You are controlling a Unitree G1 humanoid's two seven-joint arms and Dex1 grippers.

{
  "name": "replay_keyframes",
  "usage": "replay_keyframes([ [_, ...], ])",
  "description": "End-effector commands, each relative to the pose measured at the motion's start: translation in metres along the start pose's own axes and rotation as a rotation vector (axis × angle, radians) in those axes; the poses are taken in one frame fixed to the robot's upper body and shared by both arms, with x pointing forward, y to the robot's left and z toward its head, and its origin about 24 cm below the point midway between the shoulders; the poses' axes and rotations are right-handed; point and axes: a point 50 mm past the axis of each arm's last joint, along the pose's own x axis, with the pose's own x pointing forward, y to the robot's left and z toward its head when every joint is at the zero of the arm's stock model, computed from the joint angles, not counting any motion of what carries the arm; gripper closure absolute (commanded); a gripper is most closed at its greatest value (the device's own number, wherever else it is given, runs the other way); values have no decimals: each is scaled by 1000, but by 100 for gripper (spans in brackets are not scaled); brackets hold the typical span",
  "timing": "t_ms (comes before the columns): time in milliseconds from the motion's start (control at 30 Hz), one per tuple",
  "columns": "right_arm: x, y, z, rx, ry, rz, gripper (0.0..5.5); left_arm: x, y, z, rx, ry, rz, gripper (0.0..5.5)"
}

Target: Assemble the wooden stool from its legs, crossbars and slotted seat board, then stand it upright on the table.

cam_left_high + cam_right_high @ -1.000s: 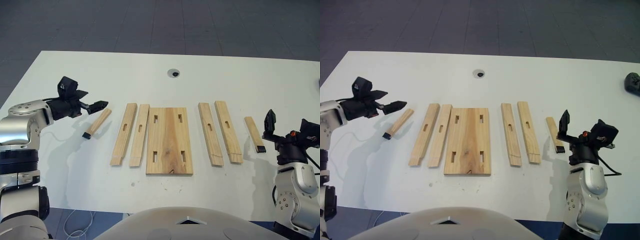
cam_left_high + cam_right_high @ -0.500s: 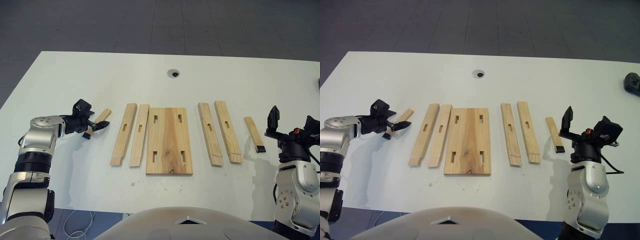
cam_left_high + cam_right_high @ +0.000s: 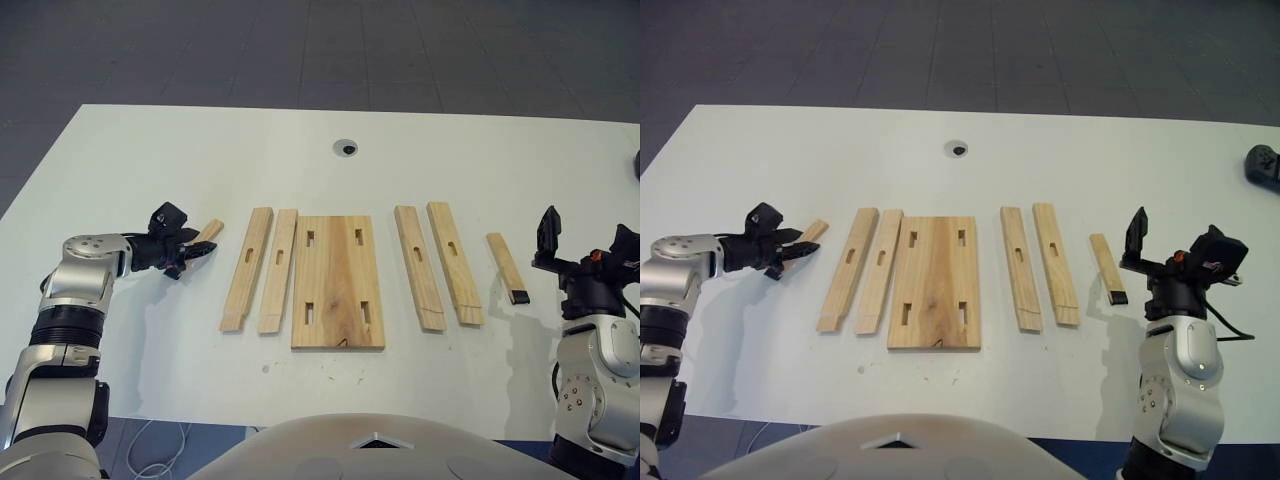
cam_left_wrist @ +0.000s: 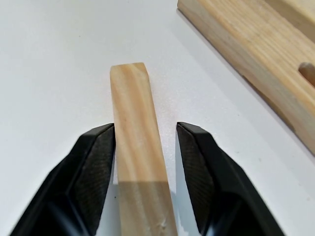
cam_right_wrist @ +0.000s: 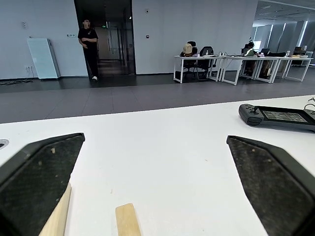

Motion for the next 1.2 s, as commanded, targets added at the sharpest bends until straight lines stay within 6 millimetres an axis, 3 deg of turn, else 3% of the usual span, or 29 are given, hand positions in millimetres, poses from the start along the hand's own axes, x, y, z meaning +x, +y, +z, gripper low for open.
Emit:
replay_keyframes([
  [33,5,0,3,-16,2,16,10,12,-14,-40,-69,148,-17,398],
  [133,6,-1,3,-17,3,17,10,16,-17,-23,-61,54,-23,424],
  [233,7,3,6,-13,-5,30,10,15,-15,18,-2,-144,12,424],
  [300,12,7,12,1,-20,58,10,8,-13,59,50,-316,62,424],
  [400,17,23,31,131,-72,156,10,-8,-21,144,101,-636,103,424],
  [467,18,46,47,318,-107,308,10,-15,-43,190,149,-794,30,424],
  [533,14,76,68,519,-140,519,10,-11,-75,218,204,-872,-115,424],
  [667,11,122,94,742,-113,777,10,16,-131,223,291,-853,-359,424],
  [767,8,144,97,846,-47,855,10,24,-149,214,292,-842,-415,424],
  [900,2,159,81,879,61,849,10,23,-163,206,253,-840,-462,424],
  [1033,-1,164,67,908,143,761,10,20,-164,205,243,-840,-457,424],
  [1133,4,165,65,914,147,712,10,20,-166,205,253,-841,-454,424],
  [1200,6,165,69,931,135,706,43,21,-169,202,270,-832,-450,424],
])
